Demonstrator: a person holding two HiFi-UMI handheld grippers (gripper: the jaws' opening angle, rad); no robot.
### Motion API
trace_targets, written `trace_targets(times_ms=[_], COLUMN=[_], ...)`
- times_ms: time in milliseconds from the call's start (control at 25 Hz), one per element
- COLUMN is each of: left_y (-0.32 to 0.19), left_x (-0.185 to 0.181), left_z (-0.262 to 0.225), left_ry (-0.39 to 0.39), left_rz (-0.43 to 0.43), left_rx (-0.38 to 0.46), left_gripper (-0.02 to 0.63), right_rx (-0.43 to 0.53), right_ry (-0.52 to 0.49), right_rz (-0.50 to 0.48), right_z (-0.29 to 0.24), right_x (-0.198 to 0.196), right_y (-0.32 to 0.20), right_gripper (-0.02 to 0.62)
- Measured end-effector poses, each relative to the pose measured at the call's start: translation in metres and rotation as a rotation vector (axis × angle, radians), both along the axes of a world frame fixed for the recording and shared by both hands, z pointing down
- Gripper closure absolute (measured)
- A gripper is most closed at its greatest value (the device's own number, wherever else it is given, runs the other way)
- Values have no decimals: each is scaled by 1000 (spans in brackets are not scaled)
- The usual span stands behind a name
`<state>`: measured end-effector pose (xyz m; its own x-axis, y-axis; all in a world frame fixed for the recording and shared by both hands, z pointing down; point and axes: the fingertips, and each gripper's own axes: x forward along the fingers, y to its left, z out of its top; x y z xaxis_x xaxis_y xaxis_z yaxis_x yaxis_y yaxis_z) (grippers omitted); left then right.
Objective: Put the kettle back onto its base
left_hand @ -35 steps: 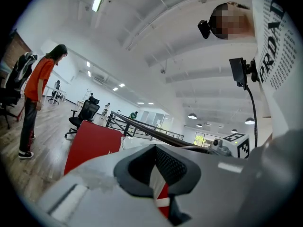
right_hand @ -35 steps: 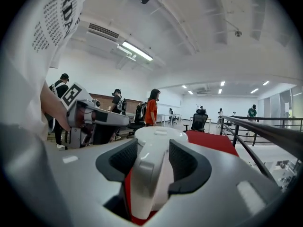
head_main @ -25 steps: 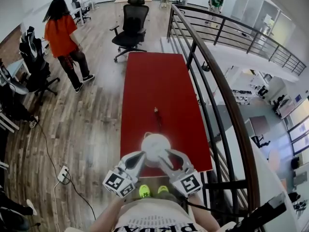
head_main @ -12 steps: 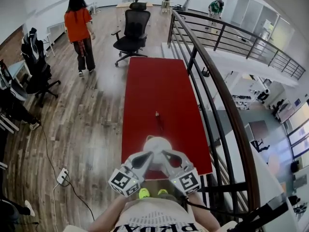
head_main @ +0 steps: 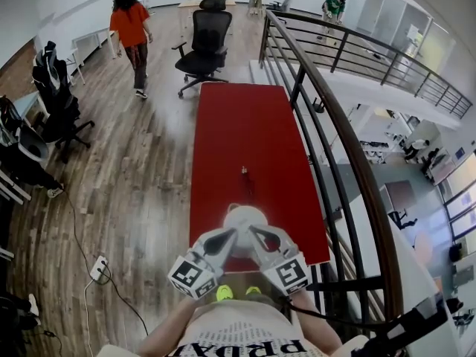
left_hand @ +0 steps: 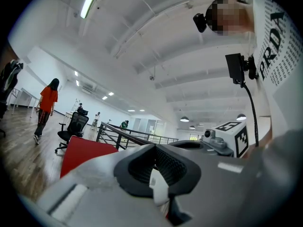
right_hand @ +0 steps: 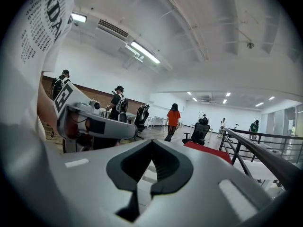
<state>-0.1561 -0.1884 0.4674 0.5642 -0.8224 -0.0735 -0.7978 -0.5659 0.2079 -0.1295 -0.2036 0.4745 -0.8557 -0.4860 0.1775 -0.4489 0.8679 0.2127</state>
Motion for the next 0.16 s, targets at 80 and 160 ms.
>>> trace_targets(times_ms=[80, 160], left_y=[2, 4], left_x=[2, 5], left_z=[0, 1], left_ry=[0, 1], left_rz=[-1, -3], left_rx=[-5, -12], left_gripper=[614, 614], right_rx=[-4, -6], right_ry=[-9, -6], right_rz=[-1, -2], right_z=[-1, 0], right_x=[0, 2], right_y=[2, 4], right_gripper=[588, 588])
